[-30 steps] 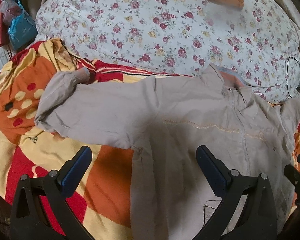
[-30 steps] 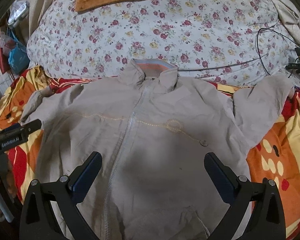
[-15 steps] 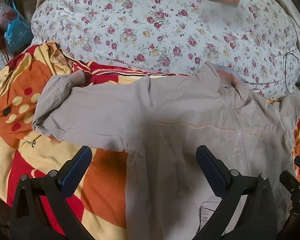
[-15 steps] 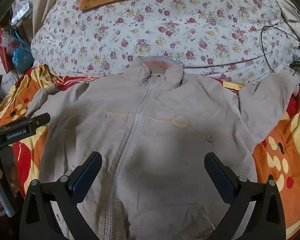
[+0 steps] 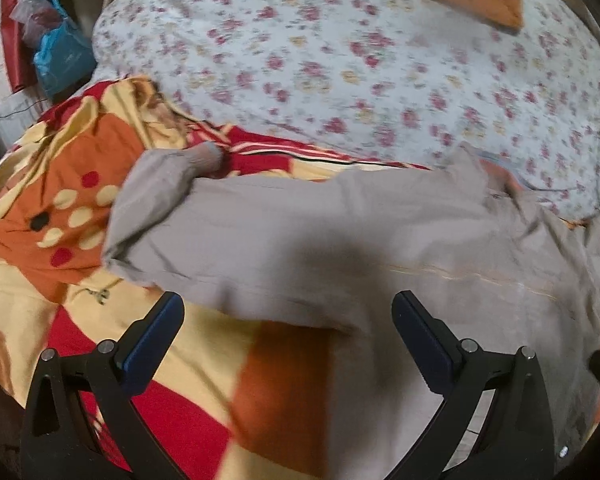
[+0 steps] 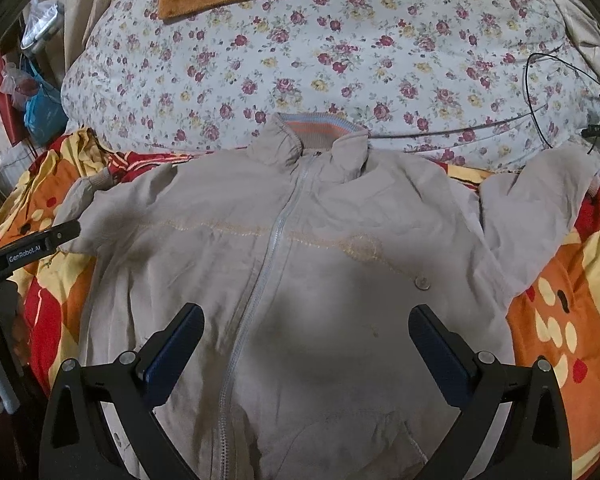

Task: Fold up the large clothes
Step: 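Grasp the jacket sleeve cuff with the left gripper and lift it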

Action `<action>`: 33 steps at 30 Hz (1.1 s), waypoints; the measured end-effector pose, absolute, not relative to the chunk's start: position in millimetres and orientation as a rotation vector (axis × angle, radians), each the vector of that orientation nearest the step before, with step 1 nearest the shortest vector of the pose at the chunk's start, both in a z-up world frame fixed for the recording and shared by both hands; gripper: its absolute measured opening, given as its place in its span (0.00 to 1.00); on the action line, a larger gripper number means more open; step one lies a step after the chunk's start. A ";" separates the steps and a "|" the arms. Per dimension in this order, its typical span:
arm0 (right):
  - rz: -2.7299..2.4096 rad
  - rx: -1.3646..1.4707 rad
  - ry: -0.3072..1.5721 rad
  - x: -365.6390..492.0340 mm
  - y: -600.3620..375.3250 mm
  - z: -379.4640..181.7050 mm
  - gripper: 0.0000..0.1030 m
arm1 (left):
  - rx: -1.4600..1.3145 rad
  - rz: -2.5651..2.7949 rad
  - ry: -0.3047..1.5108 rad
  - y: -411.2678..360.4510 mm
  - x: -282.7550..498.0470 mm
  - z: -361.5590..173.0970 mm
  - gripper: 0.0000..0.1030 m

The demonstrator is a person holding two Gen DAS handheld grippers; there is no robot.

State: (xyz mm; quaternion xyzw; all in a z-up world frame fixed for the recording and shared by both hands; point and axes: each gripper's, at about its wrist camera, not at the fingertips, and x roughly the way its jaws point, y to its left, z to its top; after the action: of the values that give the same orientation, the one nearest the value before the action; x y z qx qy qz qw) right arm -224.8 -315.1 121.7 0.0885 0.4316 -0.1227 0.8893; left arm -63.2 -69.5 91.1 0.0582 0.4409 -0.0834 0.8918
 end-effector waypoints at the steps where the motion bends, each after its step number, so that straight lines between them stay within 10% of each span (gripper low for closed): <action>1: -0.257 0.185 0.893 -223.9 -316.9 122.6 0.99 | 0.125 -0.159 0.915 -65.4 -59.2 90.0 1.00; 22: -0.229 0.189 0.941 -199.5 -321.8 111.3 0.99 | 0.195 0.091 0.920 14.2 86.3 47.4 1.00; 24: -0.226 0.191 0.949 -196.8 -321.6 109.7 0.99 | 0.188 0.103 0.963 19.9 100.3 35.8 0.86; 26: -0.226 0.201 0.957 -195.4 -322.7 108.4 0.99 | 0.148 0.082 1.030 24.8 108.7 25.4 0.33; 28: -0.222 0.209 0.962 -195.1 -323.9 107.2 0.99 | 0.068 0.049 1.075 30.2 109.9 22.3 0.11; 33: -0.219 0.225 0.960 -200.7 -329.9 107.6 0.99 | -0.027 -0.099 1.010 17.1 81.8 64.7 0.05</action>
State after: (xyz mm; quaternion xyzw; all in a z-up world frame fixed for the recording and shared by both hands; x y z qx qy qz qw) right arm -200.7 -329.9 107.6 0.1076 0.4600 -0.1049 0.8751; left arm 81.8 17.1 64.7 -0.0127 0.4835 -0.0474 0.8740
